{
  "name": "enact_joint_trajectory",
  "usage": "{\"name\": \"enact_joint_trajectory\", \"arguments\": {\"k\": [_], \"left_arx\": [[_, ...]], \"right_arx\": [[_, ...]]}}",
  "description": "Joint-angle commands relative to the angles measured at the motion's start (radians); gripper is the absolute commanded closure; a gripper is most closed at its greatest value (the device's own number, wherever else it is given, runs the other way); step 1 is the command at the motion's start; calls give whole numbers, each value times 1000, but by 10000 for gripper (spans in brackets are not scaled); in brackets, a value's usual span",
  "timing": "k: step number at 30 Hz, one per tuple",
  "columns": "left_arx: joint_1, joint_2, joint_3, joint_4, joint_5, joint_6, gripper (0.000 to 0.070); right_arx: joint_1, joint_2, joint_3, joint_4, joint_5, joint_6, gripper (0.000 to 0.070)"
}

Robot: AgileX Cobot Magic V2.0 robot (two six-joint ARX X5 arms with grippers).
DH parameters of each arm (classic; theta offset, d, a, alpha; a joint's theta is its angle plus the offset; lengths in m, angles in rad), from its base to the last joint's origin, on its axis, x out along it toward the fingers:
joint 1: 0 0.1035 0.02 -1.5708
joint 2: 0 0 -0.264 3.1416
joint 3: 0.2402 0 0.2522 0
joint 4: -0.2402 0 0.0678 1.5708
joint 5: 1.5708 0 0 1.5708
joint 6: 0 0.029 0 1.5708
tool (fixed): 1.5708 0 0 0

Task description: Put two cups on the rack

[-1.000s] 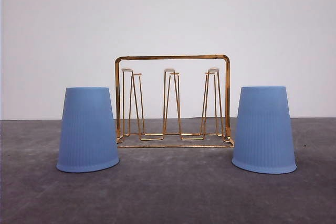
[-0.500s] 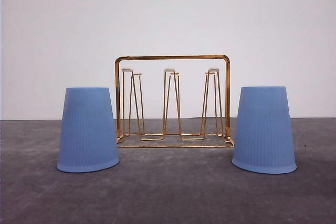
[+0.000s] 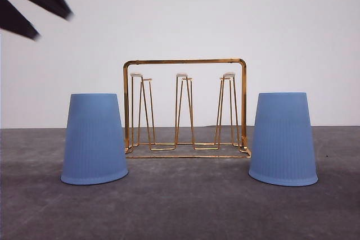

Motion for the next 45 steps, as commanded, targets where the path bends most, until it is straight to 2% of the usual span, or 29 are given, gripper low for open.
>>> {"name": "enact_joint_trajectory", "arguments": {"k": [1,8,13,20,22,25,27,28,33,39,42,45], "left_arx": [[-12,72,13,66,-5,-15,114],[-26,314,14,255,-36,-15,112],[-26,425,14,272,-58,-15,114],[-26,492,14,277,-59,-15,121],[-26,495,14,275,-59,-15,187],[-26,488,17,269,-58,-15,372],[-26,477,27,252,-58,-15,430],[-26,469,36,236,-58,-15,435],[-26,420,135,74,-58,-15,435],[-26,410,354,-184,-59,-39,434],[-27,410,456,-233,-59,-66,433],[-27,410,532,-221,-61,-96,433]], "right_arx": [[4,4,8,11,1,-7,165],[4,4,8,11,2,-6,166],[4,4,8,11,2,-6,166],[4,4,8,11,3,-7,166],[4,4,8,11,3,-6,166],[4,4,8,11,3,-6,166],[4,4,8,11,3,-7,166],[4,4,8,11,3,-6,166],[4,4,8,11,3,-6,166],[4,4,8,11,3,-6,166],[4,4,8,11,3,-6,166],[4,4,8,11,3,-6,166]]}}
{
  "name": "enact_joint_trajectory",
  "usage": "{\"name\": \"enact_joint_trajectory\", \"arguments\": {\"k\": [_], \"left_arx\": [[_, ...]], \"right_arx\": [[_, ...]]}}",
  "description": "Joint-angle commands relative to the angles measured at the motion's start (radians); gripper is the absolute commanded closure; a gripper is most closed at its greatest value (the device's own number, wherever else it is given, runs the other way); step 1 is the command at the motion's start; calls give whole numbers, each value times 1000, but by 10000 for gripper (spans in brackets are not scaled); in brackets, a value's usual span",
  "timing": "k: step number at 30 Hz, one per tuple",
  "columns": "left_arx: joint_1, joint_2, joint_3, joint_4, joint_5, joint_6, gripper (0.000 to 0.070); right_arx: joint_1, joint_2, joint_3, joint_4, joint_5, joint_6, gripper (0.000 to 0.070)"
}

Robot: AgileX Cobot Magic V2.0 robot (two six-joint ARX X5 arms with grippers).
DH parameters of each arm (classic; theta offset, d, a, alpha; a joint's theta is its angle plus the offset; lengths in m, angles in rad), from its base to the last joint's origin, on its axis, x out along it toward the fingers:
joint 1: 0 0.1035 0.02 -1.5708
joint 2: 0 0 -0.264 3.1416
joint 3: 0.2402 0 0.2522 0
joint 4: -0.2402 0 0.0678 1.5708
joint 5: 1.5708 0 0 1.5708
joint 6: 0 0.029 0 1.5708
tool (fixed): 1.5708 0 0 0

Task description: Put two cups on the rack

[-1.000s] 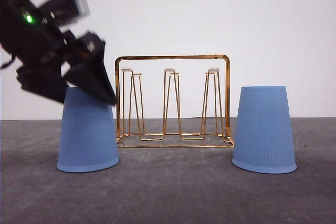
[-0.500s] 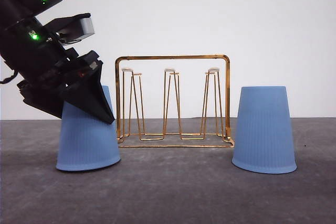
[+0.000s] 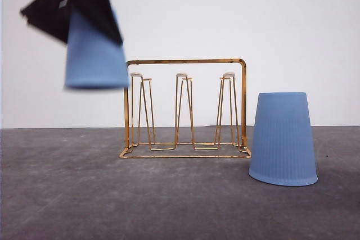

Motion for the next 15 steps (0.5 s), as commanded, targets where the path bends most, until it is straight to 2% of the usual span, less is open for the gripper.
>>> {"name": "enact_joint_trajectory", "arguments": {"k": [1,5,7,10,15], "left_arx": [[-6,6,55,22,-5,-30,433],[-6,9,76,113,-12,-52,431],[-6,20,76,141,-47,-51,430],[-6,53,76,161,-96,-50,429],[-6,129,76,194,-101,-47,429]], "right_arx": [[4,4,8,11,2,-6,166],[4,4,8,11,2,-5,166],[4,4,8,11,2,-5,166],[4,4,8,11,2,-3,166],[4,4,8,11,2,-3,166]]}}
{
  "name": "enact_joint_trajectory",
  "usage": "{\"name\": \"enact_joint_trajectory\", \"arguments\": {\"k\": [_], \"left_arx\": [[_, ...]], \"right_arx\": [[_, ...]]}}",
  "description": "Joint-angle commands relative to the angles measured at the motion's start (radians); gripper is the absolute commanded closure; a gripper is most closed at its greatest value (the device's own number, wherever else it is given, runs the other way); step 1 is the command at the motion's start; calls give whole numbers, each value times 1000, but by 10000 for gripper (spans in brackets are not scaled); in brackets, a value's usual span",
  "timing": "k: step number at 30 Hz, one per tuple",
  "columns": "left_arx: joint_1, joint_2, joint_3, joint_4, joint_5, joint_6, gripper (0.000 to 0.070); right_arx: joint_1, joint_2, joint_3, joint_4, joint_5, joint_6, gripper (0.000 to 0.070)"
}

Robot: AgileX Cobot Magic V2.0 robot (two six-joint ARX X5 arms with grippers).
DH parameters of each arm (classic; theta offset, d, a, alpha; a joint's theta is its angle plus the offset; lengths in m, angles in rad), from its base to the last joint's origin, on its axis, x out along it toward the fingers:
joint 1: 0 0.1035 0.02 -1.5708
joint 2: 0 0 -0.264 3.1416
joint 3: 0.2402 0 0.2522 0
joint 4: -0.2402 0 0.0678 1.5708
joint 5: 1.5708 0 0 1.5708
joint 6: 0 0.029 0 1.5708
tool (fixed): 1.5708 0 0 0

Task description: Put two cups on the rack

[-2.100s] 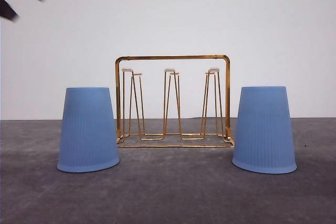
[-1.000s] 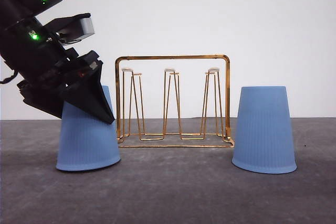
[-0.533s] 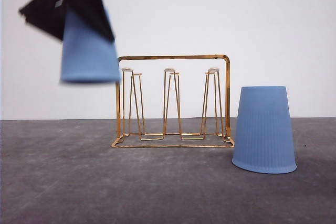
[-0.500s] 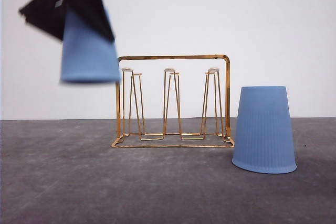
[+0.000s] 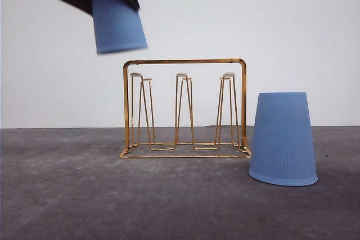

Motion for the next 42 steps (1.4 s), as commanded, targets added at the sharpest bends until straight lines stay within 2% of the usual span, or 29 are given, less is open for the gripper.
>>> {"name": "enact_joint_trajectory", "arguments": {"k": [1,9,18,19,22,24,27,30,34,38,42], "left_arx": [[-5,35,16,25,-1,0,429],[-5,177,16,129,-1,0,429],[-5,296,16,142,-1,-1,410],[-5,303,16,142,-1,-1,379],[-5,312,16,139,-1,-4,157],[-5,310,18,133,-1,-8,102],[-5,295,52,49,0,-38,105],[-2,278,142,-141,12,-48,120],[12,251,266,-405,27,-42,227],[38,192,273,-494,66,-52,236],[56,112,215,-500,75,-53,236]], "right_arx": [[4,4,8,11,2,-3,166],[4,4,8,11,2,-3,166],[4,4,8,11,2,-3,166],[4,4,8,11,2,-3,166],[4,4,8,11,2,-3,166],[4,4,8,11,2,-3,166],[4,4,8,11,2,-3,166],[4,4,8,11,2,-3,166],[4,4,8,11,2,0,166],[4,4,8,10,2,7,166],[4,4,8,10,-4,44,166]]}}
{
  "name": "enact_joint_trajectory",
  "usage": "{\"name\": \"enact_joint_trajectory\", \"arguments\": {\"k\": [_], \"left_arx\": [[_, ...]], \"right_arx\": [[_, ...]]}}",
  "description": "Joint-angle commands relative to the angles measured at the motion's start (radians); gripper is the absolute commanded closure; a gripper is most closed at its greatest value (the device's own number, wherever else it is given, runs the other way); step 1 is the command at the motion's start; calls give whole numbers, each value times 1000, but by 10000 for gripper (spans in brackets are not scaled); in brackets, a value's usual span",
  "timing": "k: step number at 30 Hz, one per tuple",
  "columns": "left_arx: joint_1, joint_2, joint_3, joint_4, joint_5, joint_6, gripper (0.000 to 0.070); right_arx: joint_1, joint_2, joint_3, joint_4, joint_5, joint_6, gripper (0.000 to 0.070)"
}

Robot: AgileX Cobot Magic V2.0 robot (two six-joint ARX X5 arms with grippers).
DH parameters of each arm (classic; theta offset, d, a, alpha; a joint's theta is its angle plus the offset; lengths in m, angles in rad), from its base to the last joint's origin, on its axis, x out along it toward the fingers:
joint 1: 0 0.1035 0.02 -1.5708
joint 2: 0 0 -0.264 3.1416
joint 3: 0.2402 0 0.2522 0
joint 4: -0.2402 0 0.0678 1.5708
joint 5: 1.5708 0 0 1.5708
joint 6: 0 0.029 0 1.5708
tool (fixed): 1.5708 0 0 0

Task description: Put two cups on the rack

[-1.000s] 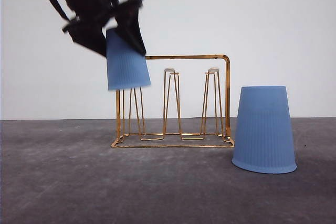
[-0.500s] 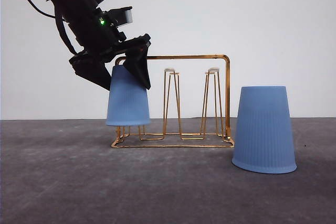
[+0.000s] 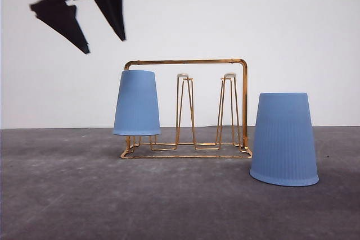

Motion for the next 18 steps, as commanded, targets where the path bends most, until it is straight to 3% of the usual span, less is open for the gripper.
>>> {"name": "enact_joint_trajectory", "arguments": {"k": [1,5,12,18], "left_arx": [[-3,-34,-39,21,8,-5,236],[2,-189,-252,171,8,-51,236],[12,-497,-684,452,-50,-219,238],[12,-678,-910,513,-76,-252,238]], "right_arx": [[4,4,8,10,-2,29,166],[4,9,8,11,-1,31,166],[4,56,8,11,-4,56,166],[4,127,8,19,-41,62,166]]}}
